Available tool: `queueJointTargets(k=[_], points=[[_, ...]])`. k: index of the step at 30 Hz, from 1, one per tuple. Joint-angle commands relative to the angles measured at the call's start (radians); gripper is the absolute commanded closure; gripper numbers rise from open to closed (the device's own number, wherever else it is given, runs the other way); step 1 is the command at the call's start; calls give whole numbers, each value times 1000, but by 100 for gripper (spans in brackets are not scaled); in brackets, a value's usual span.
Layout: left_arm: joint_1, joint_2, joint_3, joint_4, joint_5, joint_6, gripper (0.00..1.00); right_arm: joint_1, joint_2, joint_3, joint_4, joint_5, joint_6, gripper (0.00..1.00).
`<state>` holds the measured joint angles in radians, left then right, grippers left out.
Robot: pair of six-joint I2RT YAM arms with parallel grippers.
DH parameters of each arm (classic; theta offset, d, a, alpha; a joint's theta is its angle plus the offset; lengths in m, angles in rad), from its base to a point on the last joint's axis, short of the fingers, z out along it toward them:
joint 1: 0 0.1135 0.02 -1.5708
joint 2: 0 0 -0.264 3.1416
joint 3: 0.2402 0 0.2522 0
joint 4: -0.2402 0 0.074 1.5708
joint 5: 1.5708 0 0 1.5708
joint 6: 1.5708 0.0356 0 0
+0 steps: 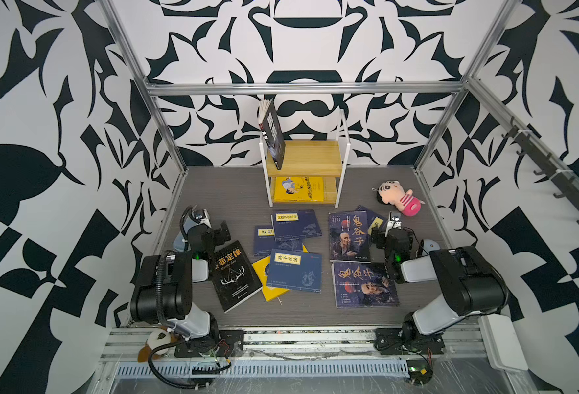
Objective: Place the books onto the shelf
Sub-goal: 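Reach both grippers forward toward the blue books near the shelf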
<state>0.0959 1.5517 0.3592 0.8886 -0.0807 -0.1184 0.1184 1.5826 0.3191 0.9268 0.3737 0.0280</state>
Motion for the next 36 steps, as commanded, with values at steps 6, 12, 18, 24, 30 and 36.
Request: queueJointTargets(k=[6,12,18,24,30,36], points=[[2,-2,24,-2,34,12,0,1,-22,21,26,-54,-15,0],[2,-1,25,-2,35,12,0,1,-22,21,25,-55,-16,0],[2,-1,25,-3,35,12,0,1,-21,22,26,-58,-18,0],[2,-8,22,8,45,25,0,2,-21,23,25,-61,-21,0],[2,-129,186,-375,135,59,1,3,-45,22,16,-48,-16,0],[-43,-215,336,-664,134,88,0,4,-248,86,-282,-89,-17,0]])
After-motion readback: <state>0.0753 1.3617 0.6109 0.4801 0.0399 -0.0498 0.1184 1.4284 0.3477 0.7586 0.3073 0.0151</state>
